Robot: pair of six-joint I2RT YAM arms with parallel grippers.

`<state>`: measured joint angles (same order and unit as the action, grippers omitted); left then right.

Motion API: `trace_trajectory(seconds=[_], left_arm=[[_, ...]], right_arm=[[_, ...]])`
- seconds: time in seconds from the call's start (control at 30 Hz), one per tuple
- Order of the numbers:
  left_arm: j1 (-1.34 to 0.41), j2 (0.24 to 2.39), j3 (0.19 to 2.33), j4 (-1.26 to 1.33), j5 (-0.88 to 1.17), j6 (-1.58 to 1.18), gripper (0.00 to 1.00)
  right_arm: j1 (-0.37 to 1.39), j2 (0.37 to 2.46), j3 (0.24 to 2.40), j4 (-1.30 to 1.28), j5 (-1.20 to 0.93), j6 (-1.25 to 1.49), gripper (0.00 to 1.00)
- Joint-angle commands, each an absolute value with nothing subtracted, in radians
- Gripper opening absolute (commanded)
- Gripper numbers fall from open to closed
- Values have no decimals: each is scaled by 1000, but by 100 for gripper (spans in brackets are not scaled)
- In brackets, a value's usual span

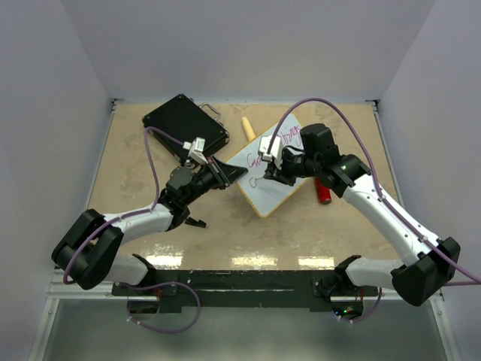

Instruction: Write a sentence on the whiteboard

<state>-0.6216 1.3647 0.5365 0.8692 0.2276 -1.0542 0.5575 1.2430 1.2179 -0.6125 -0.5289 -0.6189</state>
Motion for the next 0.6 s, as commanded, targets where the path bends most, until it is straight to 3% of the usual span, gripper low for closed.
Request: trace_trajectory(seconds=[0.0, 0.57], left_arm=[[-629, 1313, 572, 1091, 267, -1088, 0], [-618, 1310, 571, 1091, 272, -1085, 0]], right_arm=[[551, 1244, 1244, -549, -430, -584, 0], [540, 1221, 1209, -658, -509, -669, 0]])
